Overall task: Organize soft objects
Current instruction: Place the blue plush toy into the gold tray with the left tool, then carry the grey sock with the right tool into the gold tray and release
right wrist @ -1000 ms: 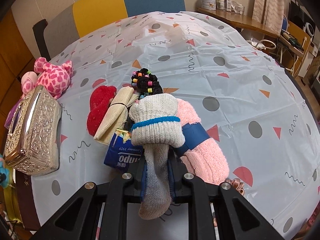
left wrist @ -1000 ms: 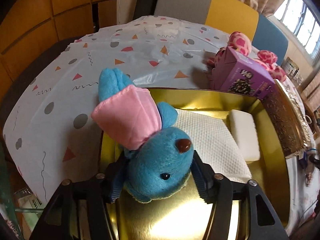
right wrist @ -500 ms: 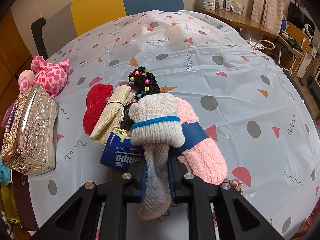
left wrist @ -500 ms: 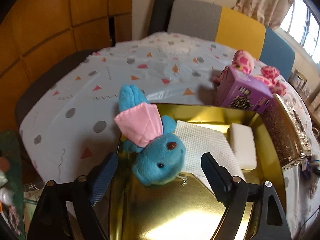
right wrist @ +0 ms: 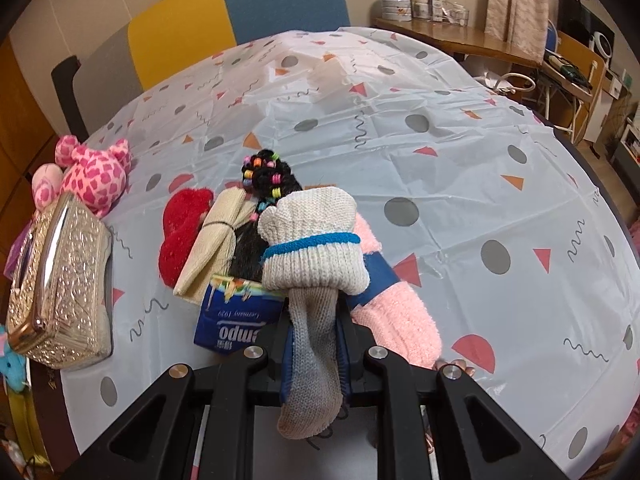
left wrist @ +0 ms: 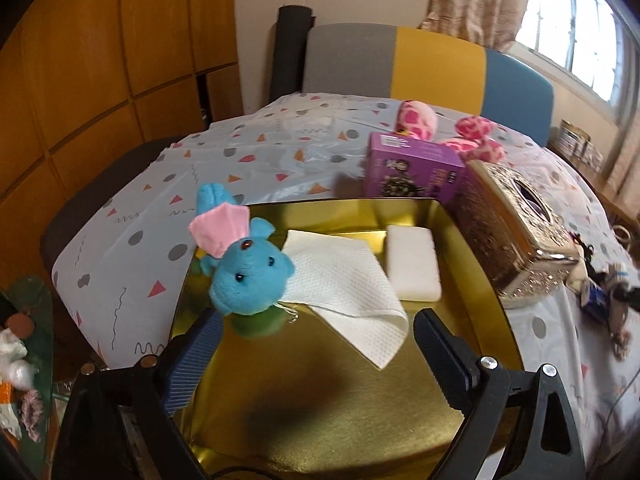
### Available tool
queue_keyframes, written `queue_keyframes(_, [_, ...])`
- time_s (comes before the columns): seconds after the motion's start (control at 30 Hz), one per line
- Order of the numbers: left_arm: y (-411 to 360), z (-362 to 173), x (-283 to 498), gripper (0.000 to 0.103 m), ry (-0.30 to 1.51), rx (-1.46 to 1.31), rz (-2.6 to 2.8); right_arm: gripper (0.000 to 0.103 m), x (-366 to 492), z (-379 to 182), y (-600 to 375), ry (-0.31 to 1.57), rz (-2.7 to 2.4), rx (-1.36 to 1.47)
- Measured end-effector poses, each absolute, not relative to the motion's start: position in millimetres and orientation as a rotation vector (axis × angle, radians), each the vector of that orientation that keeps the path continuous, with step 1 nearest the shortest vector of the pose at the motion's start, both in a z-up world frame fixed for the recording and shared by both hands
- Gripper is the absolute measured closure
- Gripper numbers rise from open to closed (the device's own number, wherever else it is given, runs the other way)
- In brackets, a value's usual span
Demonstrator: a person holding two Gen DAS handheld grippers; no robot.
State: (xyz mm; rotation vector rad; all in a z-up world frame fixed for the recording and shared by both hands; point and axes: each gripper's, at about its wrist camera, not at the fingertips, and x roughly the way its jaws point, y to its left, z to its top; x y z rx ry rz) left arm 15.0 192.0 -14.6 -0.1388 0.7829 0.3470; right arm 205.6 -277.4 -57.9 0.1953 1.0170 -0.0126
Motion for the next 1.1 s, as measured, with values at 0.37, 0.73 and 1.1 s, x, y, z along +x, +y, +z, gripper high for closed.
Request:
queue_keyframes(0.37, [188,-11,4,0.003,0.766,-0.135,0.334,0.087,208,-57,-278,1.002,-0.032,0.198])
queue_keyframes(0.73, [207,-21,-4,0.003,0.786,-0.178,0.337,0.087,224,-40,-260,0.990,-0.022,0.237])
queue_keyframes(1.1, [247,-26,-26,0.003,0.769,-0.264,0.396,0.087,285,28,-141,0.924,0.155,0.160])
